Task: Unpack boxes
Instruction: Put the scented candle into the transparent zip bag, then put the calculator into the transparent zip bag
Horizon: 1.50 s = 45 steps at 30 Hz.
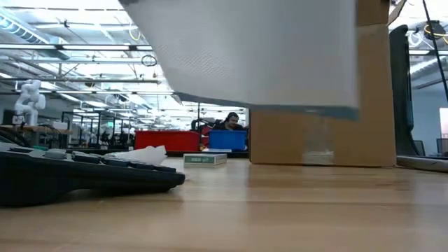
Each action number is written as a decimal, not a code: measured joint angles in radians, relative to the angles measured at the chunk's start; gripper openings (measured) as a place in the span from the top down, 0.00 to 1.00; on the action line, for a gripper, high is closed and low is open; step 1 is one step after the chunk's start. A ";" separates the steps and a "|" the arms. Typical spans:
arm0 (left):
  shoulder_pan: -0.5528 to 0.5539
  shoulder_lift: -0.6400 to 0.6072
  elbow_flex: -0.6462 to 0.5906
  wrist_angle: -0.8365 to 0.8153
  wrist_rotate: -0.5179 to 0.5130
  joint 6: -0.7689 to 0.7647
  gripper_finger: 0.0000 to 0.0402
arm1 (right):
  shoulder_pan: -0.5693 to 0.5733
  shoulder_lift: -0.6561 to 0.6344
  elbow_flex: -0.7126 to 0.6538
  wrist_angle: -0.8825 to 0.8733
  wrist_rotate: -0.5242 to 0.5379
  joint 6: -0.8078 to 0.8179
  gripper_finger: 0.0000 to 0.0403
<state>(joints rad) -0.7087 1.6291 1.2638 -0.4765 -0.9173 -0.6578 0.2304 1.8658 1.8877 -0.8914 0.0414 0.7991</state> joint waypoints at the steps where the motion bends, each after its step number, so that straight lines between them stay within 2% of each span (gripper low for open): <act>1: 0.007 0.000 0.010 0.009 0.002 0.017 0.28 | 0.005 0.004 0.000 -0.005 0.000 0.001 1.00; 6: 0.047 -0.002 0.038 0.008 0.009 0.064 0.28 | 0.021 0.016 0.000 0.017 0.002 0.009 1.00; 14: 0.111 -0.002 0.048 -0.077 0.101 0.019 0.28 | 0.049 0.018 -0.001 0.007 0.021 0.027 1.00; 20: 0.128 -0.002 0.047 -0.096 0.100 0.040 0.28 | 0.071 0.018 -0.001 0.002 0.002 0.035 1.00; 25: 0.151 -0.002 0.047 -0.094 0.145 0.062 0.05 | 0.080 0.018 -0.001 -0.001 0.013 0.039 1.00; 31: 0.155 -0.003 0.048 -0.060 0.205 0.063 0.16 | 0.095 0.018 -0.001 -0.012 0.021 0.039 1.00; 39: 0.086 -0.005 0.131 -0.071 0.210 0.153 0.17 | 0.105 0.018 -0.001 -0.092 0.043 0.041 1.00; 45: 0.021 -0.006 0.248 -0.229 0.184 0.134 0.17 | 0.122 0.010 -0.001 -0.119 0.098 0.048 1.00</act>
<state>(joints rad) -0.6872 1.6226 1.5120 -0.7053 -0.7329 -0.5233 0.3519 1.8755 1.8870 -1.0108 0.1390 0.8473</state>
